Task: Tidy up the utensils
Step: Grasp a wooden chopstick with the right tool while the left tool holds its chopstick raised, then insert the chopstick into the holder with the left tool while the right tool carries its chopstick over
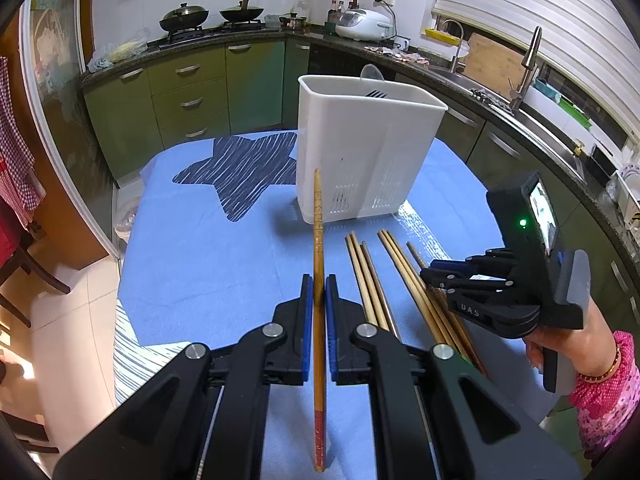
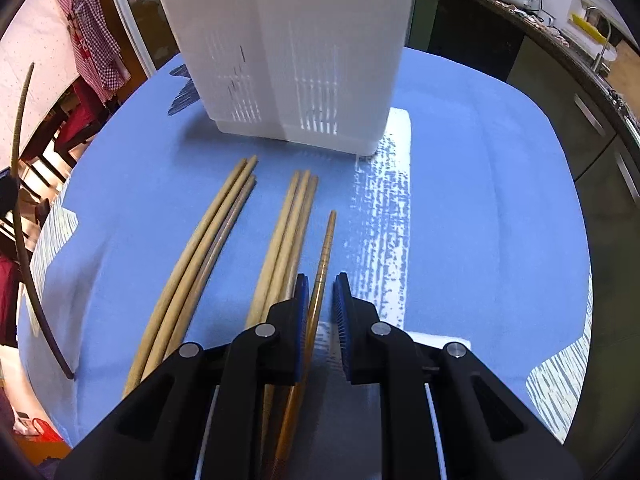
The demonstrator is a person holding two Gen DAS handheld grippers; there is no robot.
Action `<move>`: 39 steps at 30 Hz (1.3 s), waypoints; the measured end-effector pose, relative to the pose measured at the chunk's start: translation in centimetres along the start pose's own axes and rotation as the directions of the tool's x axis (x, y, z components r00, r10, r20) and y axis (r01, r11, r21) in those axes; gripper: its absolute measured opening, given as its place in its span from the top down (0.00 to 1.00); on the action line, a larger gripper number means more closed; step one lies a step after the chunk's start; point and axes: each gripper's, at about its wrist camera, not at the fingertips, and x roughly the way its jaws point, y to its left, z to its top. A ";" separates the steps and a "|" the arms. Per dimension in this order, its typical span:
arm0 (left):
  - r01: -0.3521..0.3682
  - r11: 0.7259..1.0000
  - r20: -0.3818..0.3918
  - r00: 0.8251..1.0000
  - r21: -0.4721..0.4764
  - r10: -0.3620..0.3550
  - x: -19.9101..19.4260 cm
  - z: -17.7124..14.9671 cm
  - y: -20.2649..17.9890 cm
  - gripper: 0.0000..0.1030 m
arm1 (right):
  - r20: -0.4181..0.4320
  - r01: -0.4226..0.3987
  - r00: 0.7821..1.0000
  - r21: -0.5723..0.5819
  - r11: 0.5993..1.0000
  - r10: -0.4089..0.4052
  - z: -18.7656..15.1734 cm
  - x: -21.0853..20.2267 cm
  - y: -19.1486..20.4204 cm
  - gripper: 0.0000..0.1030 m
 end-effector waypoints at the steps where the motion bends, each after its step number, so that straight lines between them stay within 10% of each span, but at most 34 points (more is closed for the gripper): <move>1: 0.000 1.000 0.001 1.000 -0.001 0.000 0.0 0.0 0.0 0.94 | 0.004 0.001 1.000 -0.003 1.000 -0.001 0.1 0.1 0.0 0.86; 14: 0.002 1.000 -0.001 1.000 0.022 -0.002 -0.4 0.3 -0.3 0.94 | -0.036 -0.046 0.998 -0.002 0.999 0.046 1.2 0.6 -0.2 0.94; 39: 0.074 0.995 0.081 0.994 0.059 -0.079 -5.6 0.1 -0.4 0.94 | 0.284 -0.177 0.944 0.004 0.984 0.169 -3.7 -14.8 -1.8 0.94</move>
